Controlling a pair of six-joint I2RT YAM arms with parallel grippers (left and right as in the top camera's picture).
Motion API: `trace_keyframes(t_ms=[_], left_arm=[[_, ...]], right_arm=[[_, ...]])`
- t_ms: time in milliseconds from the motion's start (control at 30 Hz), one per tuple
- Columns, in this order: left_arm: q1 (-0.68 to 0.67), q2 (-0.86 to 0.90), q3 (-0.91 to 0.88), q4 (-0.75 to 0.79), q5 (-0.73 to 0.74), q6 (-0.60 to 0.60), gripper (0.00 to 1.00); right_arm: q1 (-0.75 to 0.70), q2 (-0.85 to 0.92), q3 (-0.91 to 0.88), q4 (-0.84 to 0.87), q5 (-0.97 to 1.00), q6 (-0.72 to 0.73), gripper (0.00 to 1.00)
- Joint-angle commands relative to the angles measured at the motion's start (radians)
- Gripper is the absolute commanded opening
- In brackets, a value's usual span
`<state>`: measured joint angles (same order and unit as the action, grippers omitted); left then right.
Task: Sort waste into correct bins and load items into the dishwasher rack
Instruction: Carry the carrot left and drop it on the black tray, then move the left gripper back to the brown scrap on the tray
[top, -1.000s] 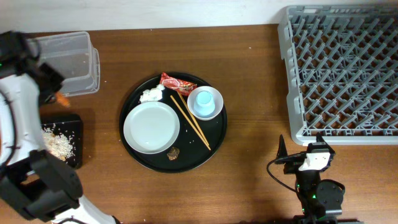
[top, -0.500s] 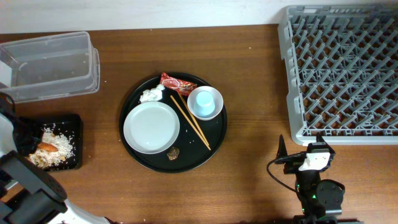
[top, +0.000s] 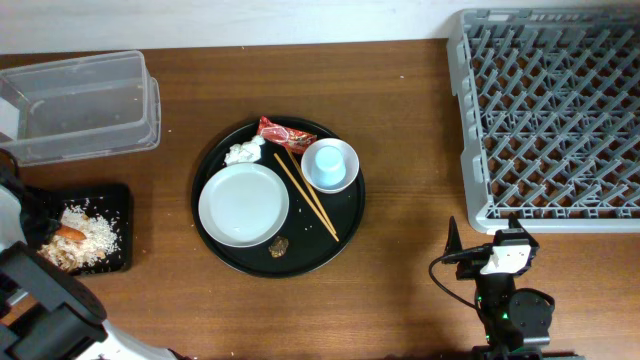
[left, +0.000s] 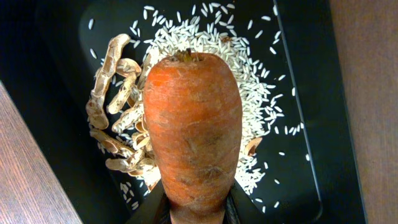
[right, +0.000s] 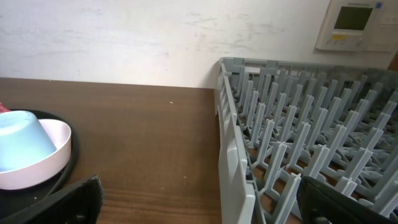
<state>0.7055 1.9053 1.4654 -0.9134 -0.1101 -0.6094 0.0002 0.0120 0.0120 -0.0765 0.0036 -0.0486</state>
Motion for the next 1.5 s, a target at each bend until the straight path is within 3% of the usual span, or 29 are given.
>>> trace_keyframes(t_ms=[0, 133, 233, 533, 867, 1000, 1200, 1233, 1300, 1467], left_arm=[[0.005, 0.062, -0.010, 0.005, -0.018, 0.019, 0.14], [0.005, 0.084, -0.010, 0.006, -0.019, 0.019, 0.14], [0.005, 0.084, -0.010, 0.012, -0.019, 0.019, 0.34], [0.004, 0.082, -0.010, 0.004, -0.010, 0.051, 0.34], [-0.016, -0.047, 0.032, -0.015, 0.358, 0.089, 0.33], [-0.101, -0.169, 0.032, -0.029, 0.458, 0.112, 0.33], [-0.344, -0.297, 0.032, -0.177, 0.465, 0.126, 0.37], [-0.394, -0.301, 0.032, -0.203, 0.465, 0.133, 0.47], [-0.484, -0.301, 0.026, -0.249, 0.462, 0.146, 0.93], [-0.646, -0.301, -0.015, -0.318, 0.397, 0.163, 0.93]], right_arm=[[0.006, -0.006, -0.006, -0.005, 0.009, 0.008, 0.98], [0.006, -0.006, -0.006, -0.005, 0.009, 0.007, 0.98], [0.006, -0.007, -0.006, -0.005, 0.009, 0.007, 0.99], [0.006, -0.006, -0.006, -0.005, 0.009, 0.008, 0.98], [0.006, -0.006, -0.006, -0.005, 0.009, 0.008, 0.98], [0.006, -0.006, -0.006, -0.005, 0.009, 0.008, 0.98], [0.006, -0.007, -0.006, -0.005, 0.009, 0.007, 0.98], [0.006, -0.007, -0.006, -0.005, 0.009, 0.008, 0.98], [0.006, -0.007, -0.006, -0.005, 0.009, 0.007, 0.98], [0.006, -0.006, -0.006, -0.005, 0.009, 0.007, 0.98]])
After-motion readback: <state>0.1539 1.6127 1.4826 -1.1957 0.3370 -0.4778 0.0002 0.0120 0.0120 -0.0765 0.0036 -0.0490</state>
